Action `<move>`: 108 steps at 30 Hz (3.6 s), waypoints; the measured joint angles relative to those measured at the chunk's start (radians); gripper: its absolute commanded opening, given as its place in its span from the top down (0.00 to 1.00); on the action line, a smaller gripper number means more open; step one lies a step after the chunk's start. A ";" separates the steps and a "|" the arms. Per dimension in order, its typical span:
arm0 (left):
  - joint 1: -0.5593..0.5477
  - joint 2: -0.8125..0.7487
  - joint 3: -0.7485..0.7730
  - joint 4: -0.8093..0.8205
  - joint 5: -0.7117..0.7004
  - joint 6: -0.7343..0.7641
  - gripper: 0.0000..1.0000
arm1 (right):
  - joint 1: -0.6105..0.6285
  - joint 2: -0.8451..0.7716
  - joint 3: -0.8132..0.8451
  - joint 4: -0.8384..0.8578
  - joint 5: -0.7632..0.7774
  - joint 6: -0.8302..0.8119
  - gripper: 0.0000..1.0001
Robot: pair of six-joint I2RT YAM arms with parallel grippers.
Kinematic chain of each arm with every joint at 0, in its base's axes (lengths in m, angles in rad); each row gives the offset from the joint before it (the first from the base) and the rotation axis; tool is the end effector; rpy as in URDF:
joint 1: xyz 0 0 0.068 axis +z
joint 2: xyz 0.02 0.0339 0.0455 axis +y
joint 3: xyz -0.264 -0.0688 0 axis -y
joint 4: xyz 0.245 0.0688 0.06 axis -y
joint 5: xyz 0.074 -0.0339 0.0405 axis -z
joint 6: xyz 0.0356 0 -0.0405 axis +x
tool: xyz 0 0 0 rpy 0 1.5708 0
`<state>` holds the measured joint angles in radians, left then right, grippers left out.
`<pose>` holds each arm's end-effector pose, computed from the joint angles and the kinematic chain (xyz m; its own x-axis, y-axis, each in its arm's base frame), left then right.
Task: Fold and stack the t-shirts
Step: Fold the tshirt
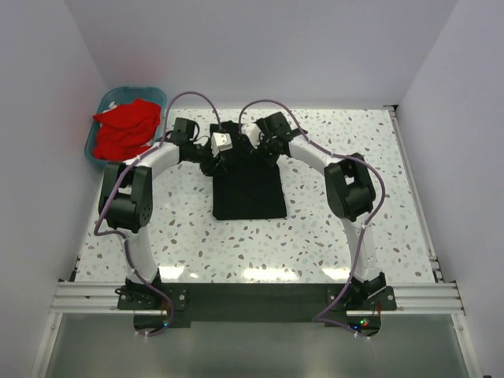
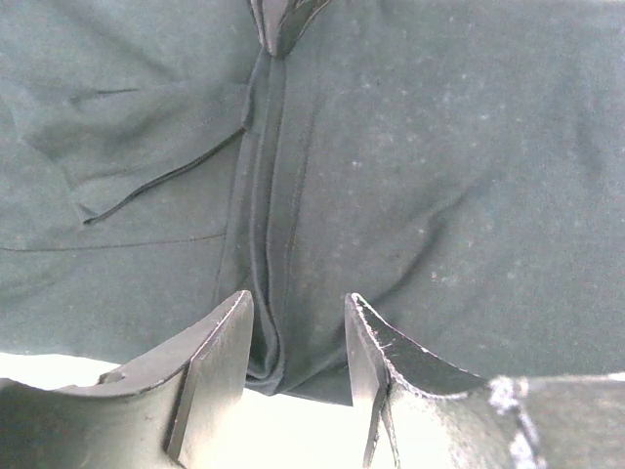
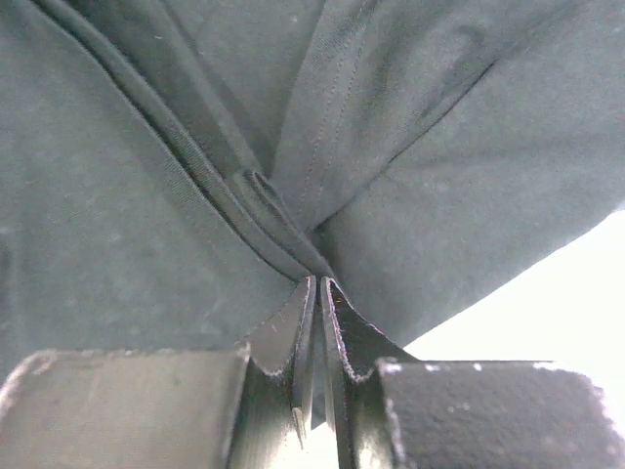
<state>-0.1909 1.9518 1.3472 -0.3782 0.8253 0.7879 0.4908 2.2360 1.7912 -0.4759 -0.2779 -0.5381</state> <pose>0.3959 -0.1032 0.1870 -0.2013 0.5287 -0.8246 0.9521 0.3033 -0.0380 0.4323 0.2421 0.1838 -0.2955 -0.7167 -0.6316 -0.8748 0.4688 -0.1227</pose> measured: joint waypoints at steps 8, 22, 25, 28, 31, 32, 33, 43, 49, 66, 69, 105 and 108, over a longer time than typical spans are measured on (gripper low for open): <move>0.000 0.064 0.057 0.009 -0.062 -0.025 0.53 | 0.000 0.066 0.042 0.013 0.049 -0.001 0.89; 0.041 0.103 0.115 0.018 -0.093 -0.116 0.34 | -0.006 0.017 0.059 -0.003 0.072 -0.002 0.54; 0.078 -0.047 0.026 0.018 -0.060 -0.106 0.32 | -0.010 -0.109 -0.004 -0.033 0.058 -0.039 0.48; 0.086 -0.224 -0.051 -0.001 -0.033 -0.036 0.32 | -0.015 -0.272 -0.089 -0.074 0.021 -0.097 0.49; 0.054 -0.374 -0.142 -0.031 -0.009 0.056 0.31 | -0.015 -0.430 -0.194 -0.124 -0.031 -0.158 0.52; 0.040 -0.418 -0.187 -0.039 -0.005 0.087 0.31 | -0.015 -0.476 -0.236 -0.137 -0.051 -0.177 0.56; 0.025 -0.453 -0.232 -0.058 -0.002 0.114 0.31 | -0.014 -0.516 -0.281 -0.151 -0.065 -0.195 0.57; -0.180 -0.583 -0.618 -0.048 -0.105 0.221 0.30 | 0.068 -0.589 -0.669 -0.184 -0.114 -0.259 0.61; -0.199 -0.580 -0.652 0.026 -0.163 0.222 0.30 | 0.092 -0.579 -0.703 -0.114 -0.109 -0.268 0.60; -0.205 -0.442 -0.658 0.086 -0.240 0.263 0.72 | 0.135 -0.510 -0.792 0.062 -0.026 -0.320 0.98; -0.205 -0.435 -0.649 0.079 -0.243 0.272 0.91 | 0.136 -0.513 -0.792 0.068 -0.016 -0.319 1.00; -0.144 -0.741 -0.242 -0.867 -0.022 0.565 1.00 | 0.141 -0.833 -0.428 -0.578 -0.251 -0.181 1.00; -0.126 -0.680 -0.156 -0.914 -0.001 0.555 1.00 | 0.119 -0.776 -0.364 -0.603 -0.266 -0.189 1.00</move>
<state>-0.3168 1.2720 1.1912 -1.2922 0.8242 1.3434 0.6094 1.4601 1.4273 -1.0790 -0.5438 -0.7273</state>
